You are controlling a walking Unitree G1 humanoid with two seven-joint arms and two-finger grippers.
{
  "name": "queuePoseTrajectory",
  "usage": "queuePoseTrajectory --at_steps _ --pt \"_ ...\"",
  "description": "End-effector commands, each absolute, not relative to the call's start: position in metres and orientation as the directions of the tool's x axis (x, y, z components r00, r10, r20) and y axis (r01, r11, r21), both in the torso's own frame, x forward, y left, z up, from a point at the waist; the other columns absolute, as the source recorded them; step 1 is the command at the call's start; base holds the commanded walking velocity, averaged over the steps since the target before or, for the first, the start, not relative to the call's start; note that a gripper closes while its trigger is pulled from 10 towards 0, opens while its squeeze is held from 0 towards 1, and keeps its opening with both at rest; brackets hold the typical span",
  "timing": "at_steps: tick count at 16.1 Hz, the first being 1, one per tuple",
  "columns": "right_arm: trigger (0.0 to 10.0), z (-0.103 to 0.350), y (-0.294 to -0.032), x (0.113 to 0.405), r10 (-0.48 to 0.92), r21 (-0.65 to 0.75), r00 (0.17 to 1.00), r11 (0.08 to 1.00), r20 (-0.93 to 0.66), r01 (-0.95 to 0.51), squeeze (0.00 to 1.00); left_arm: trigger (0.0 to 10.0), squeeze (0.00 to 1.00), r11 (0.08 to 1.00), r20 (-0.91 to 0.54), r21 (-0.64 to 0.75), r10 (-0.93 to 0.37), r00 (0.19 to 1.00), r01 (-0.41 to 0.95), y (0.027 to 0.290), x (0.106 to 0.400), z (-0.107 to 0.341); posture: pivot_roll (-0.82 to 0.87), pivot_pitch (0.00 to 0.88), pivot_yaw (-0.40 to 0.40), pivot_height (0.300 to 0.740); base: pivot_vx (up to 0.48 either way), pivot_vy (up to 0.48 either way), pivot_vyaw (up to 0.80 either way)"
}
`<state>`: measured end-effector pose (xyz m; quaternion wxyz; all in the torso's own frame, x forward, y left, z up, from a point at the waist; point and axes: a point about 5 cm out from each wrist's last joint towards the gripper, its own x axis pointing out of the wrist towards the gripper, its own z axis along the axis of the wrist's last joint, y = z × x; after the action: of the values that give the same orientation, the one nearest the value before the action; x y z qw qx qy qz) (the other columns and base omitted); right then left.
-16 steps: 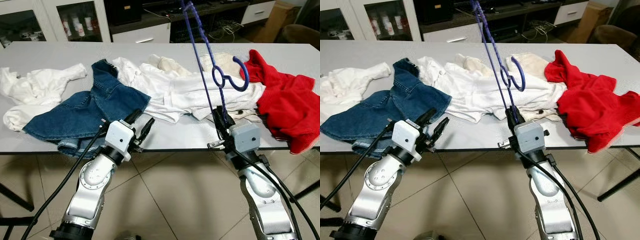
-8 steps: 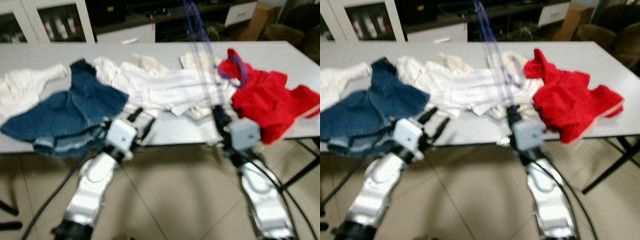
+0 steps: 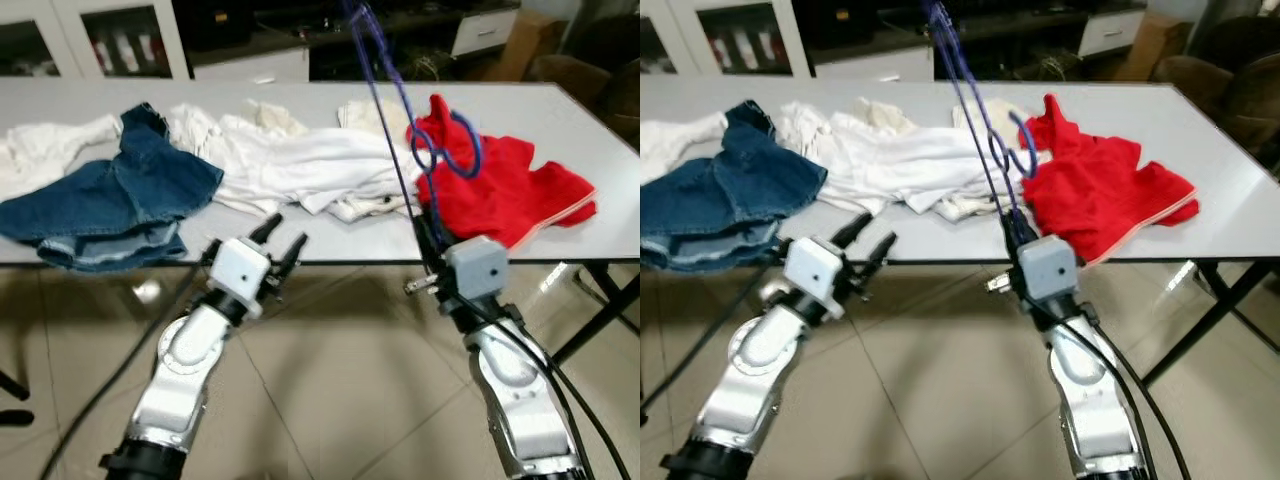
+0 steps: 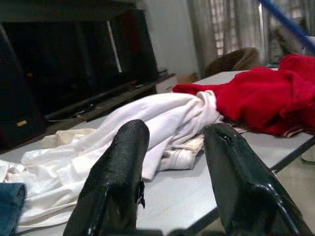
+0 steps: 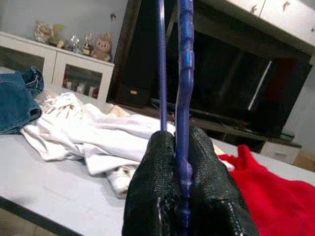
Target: Hang hanger
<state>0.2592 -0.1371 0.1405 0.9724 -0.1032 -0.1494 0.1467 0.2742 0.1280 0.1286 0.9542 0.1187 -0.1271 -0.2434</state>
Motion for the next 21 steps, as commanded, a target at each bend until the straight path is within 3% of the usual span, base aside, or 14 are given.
queuePoseTrajectory --at_steps 1,16,21 --pt "10.0 0.1425 -0.1439 0.2592 0.305 -0.256 0.914 0.937 0.269 -0.238 0.0 10.0 0.0 0.842 0.186 0.288 -0.516 0.836 0.456 0.1194 0.2746 0.1287 0.08 0.0 0.016 0.74 0.0 -0.39 0.0" --pt "10.0 0.1426 -0.1426 0.2601 0.308 -0.254 0.913 0.937 0.269 -0.241 0.0 10.0 0.0 0.842 0.187 0.288 -0.517 0.835 0.457 0.1183 0.276 0.1283 0.08 0.0 0.016 0.74 0.0 -0.379 0.0" --pt "10.0 0.1425 -0.1422 0.261 0.312 -0.255 0.912 0.935 0.268 -0.245 0.0 10.0 0.0 0.843 0.186 0.28 -0.517 0.836 0.459 0.1184 0.2753 0.1274 0.09 0.0 0.014 0.74 0.0 0.0 0.0"
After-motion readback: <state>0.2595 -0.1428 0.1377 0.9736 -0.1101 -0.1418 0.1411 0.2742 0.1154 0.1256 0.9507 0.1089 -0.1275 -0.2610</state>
